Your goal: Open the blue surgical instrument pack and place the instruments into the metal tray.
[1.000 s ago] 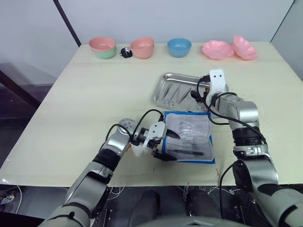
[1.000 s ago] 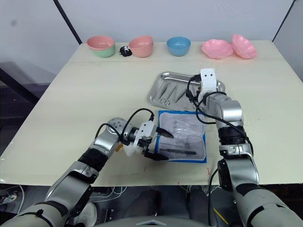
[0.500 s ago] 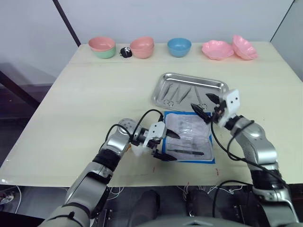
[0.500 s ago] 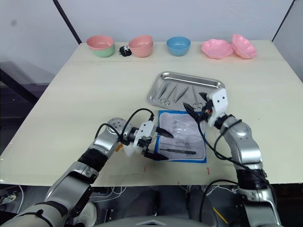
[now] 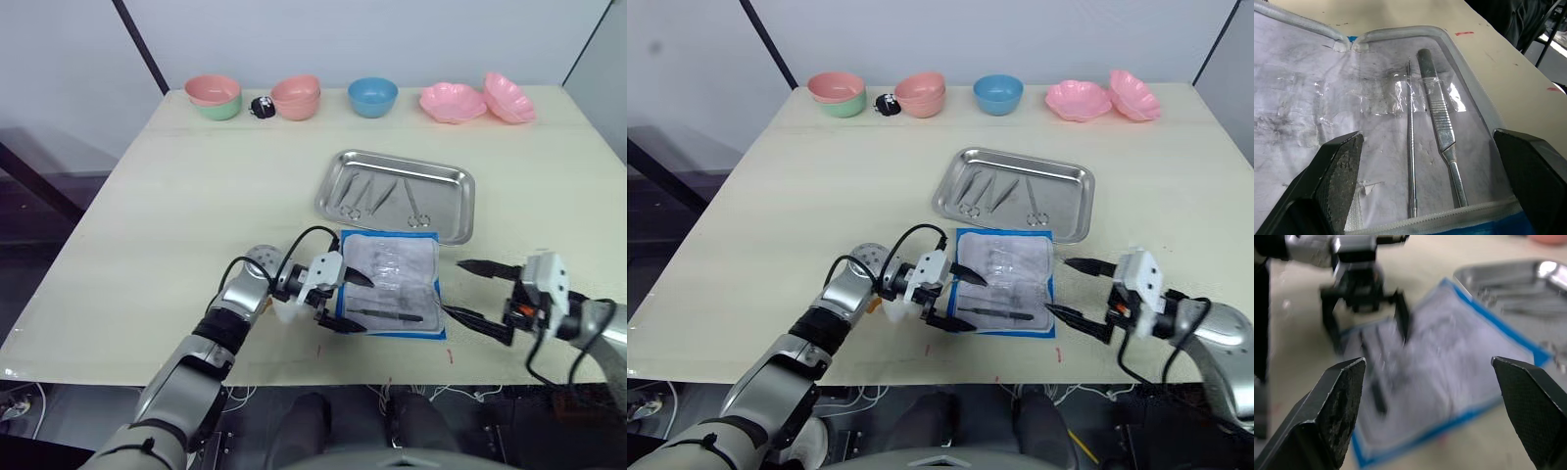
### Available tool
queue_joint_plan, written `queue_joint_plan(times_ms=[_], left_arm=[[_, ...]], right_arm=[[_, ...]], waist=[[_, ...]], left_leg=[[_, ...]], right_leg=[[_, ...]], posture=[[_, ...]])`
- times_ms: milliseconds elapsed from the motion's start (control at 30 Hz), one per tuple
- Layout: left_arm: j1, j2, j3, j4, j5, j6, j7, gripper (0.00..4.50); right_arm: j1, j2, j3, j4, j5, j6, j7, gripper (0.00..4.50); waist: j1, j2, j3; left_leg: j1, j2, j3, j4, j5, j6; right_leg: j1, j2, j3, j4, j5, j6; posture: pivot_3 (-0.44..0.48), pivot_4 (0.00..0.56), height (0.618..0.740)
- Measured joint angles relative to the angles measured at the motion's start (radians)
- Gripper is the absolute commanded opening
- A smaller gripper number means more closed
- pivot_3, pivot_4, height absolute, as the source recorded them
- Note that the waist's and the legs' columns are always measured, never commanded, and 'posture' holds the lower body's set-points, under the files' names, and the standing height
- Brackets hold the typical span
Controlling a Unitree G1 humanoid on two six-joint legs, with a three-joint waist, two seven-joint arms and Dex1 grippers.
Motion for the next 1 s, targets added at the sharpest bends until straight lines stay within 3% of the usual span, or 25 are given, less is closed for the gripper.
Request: queue_joint_plan(times_ms=[267, 467, 600, 1000], left_arm=[[0.0, 0.0, -0.002, 0.0, 0.0, 0.0, 0.001, 4.5], [-0.001, -0.001, -0.003, 0.001, 0.0, -0.006, 0.001, 4.5], [-0.001, -0.001, -0.003, 0.001, 0.0, -0.01, 0.001, 4.5], [-0.005, -0.003, -0.008, 0.006, 0.0, -0.016, 0.002, 4.5]], right_arm=[[0.13, -0.083, -0.189, 0.009, 0.082, -0.056, 0.198, 4.32], [0.137, -0.129, -0.248, 0.055, 0.1, -0.059, 0.276, 4.32], [0.125, -0.128, -0.229, 0.059, 0.087, -0.059, 0.272, 4.32], [-0.064, -0.031, 0.063, 0.061, -0.143, -0.088, 0.044, 4.32]], waist=[[0.005, 0.0, 0.0], [0.007, 0.0, 0.0], [0.008, 0.0, 0.0], [0.01, 0.0, 0.0]], left_leg=[[-0.001, 0.001, 0.0, 0.0, 0.0, 0.0], [-0.001, 0.002, 0.0, 0.0, 0.0, 0.0], [-0.001, 0.002, 0.001, 0.0, 0.0, 0.0], [0.0, 0.001, 0.001, 0.0, 0.0, -0.001]], right_leg=[[0.0, 0.001, 0.001, -0.002, -0.001, -0.002], [0.0, 0.001, 0.0, -0.002, -0.001, -0.002], [0.0, 0.001, 0.001, -0.002, -0.001, -0.002], [-0.001, 0.004, -0.002, -0.003, 0.001, 0.001]], posture=[[0.0, 0.15, 0.74], [0.0, 0.15, 0.74], [0.0, 0.15, 0.74], [0.0, 0.15, 0.74]])
